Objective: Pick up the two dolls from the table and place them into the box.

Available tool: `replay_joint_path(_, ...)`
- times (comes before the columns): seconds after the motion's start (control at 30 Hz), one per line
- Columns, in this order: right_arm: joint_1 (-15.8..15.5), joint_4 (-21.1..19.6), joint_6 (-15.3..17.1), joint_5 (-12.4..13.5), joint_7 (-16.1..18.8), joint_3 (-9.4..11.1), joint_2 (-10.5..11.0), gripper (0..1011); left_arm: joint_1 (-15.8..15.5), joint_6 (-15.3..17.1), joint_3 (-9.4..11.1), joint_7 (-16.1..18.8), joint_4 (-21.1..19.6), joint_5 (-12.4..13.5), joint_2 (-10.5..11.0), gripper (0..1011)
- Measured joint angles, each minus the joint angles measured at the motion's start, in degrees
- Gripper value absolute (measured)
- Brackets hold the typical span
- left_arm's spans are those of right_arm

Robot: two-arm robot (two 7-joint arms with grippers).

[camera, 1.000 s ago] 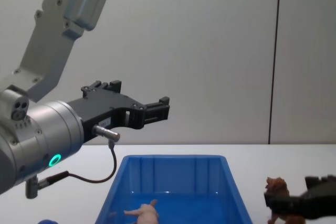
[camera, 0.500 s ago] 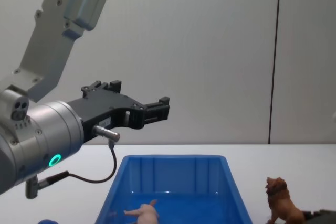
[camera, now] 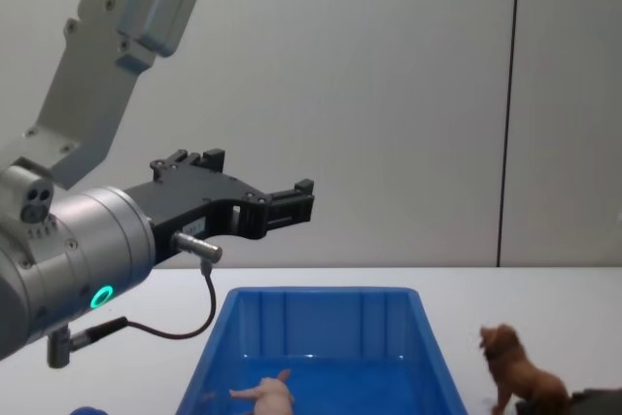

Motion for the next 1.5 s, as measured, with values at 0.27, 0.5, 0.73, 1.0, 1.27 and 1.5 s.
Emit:
replay_joint_path(0.27, -0.39, -2.17, -2.70, -1.67, -1.34, 0.00, 0.23, 274, 0.00, 0.00, 0.00, 0.00, 0.00, 0.00, 0.00, 1001)
replay_joint_path(0.5, 0.33, -4.69, -5.18, -3.55, -1.24, -0.07, 0.02, 274, 0.00, 0.00, 0.00, 0.00, 0.00, 0.00, 0.00, 1001)
replay_joint_path(0.73, 2.25, -5.98, -6.38, -5.12, 1.08, -0.49, -0.92, 274, 0.00, 0.00, 0.00, 0.00, 0.00, 0.00, 0.00, 1002)
replay_joint_path(1.0, 5.38, -5.51, -5.84, -6.58, 5.43, -1.71, -3.05, 274, 0.00, 0.00, 0.00, 0.00, 0.00, 0.00, 0.00, 1001)
replay_joint_path(1.27, 9.10, -2.33, -3.38, -7.79, 9.77, -3.49, -6.13, 298, 0.00, 0.00, 0.00, 0.00, 0.00, 0.00, 0.00, 1001)
replay_joint_path(1.5, 11.88, 1.87, -1.56, -8.50, 12.18, -4.87, -8.58, 560, 0.00, 0.00, 0.00, 0.00, 0.00, 0.00, 0.00, 1001)
